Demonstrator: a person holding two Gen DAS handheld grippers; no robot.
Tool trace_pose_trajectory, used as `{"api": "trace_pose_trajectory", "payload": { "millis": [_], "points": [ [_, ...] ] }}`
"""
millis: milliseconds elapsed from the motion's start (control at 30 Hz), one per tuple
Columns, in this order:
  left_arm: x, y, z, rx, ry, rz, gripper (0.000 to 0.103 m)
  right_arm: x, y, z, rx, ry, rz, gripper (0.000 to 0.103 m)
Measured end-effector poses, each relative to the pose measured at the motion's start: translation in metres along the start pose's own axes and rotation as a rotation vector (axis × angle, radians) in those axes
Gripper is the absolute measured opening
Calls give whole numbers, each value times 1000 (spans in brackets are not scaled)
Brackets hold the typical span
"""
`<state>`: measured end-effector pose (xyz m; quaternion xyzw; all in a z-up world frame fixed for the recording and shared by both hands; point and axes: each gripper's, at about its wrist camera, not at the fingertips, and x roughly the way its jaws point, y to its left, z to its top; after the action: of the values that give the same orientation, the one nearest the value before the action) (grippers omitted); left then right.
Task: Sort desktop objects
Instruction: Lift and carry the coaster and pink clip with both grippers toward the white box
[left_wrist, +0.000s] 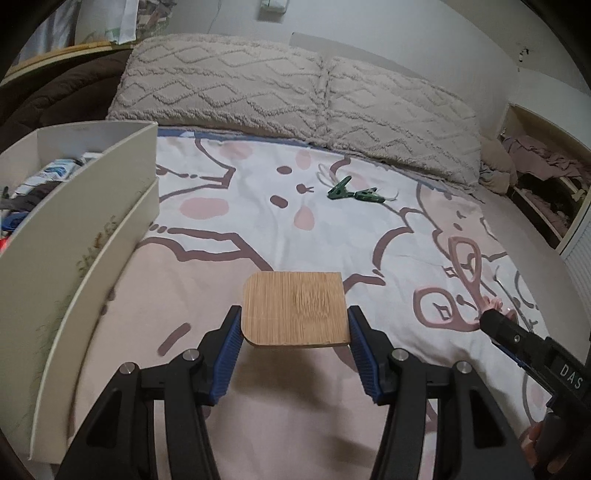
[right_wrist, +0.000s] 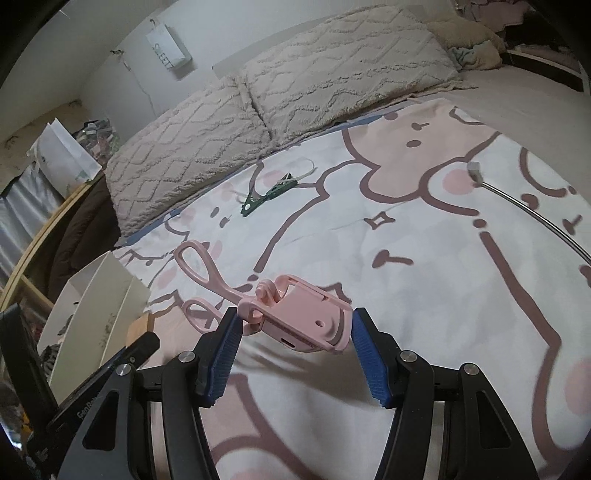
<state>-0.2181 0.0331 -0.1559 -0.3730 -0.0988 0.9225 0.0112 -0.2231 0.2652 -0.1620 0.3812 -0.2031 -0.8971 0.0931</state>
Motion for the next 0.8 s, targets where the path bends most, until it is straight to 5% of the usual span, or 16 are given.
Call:
{"api": "trace_pose_trajectory", "payload": {
  "millis": [800],
  "points": [
    [-111, 22, -5, -4, -136, -18, 55, -77, 48, -21, -94, -65, 21, 61]
  ]
}}
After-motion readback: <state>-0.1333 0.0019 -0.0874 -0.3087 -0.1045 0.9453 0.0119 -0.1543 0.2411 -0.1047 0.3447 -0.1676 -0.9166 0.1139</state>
